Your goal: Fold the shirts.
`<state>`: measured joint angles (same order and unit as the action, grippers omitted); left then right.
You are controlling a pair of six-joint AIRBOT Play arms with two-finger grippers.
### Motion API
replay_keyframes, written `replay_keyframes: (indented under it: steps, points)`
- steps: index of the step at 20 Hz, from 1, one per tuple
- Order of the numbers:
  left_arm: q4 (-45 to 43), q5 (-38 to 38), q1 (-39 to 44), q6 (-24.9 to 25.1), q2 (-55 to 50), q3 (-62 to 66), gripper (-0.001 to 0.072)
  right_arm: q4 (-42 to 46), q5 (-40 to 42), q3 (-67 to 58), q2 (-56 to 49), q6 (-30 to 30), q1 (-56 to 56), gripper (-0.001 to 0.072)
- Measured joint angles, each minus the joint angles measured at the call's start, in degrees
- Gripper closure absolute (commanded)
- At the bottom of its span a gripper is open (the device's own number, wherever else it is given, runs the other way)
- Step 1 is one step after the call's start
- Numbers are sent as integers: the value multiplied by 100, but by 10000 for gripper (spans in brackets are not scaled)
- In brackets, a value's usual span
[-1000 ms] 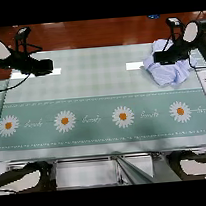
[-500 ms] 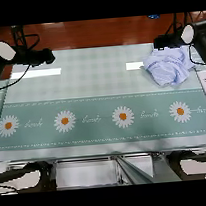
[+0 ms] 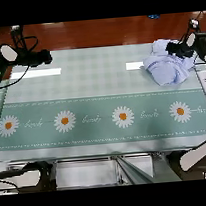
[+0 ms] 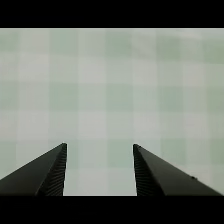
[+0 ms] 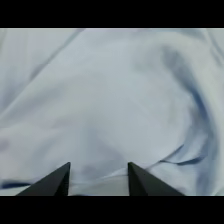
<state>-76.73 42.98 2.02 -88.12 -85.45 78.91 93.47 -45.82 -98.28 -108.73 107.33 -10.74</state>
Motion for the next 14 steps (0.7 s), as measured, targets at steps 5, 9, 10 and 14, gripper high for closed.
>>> replay_keyframes:
  steps: [5, 9, 10, 14]
  points:
    - [111, 321, -22, -4, -85, 4, 201, -323, -404, -273, -501, -402, -144, 318]
    - [437, 1292, -188, 0, -50, 234, 200, -367, -769, -339, -605, -599, -107, 684]
    - [483, 1582, -267, 2, 20, 295, 200, -476, -872, -345, -601, -717, -101, 684]
    - [575, 2297, -656, 24, 726, 361, 200, -1029, -1381, -566, -313, -1025, -76, 684]
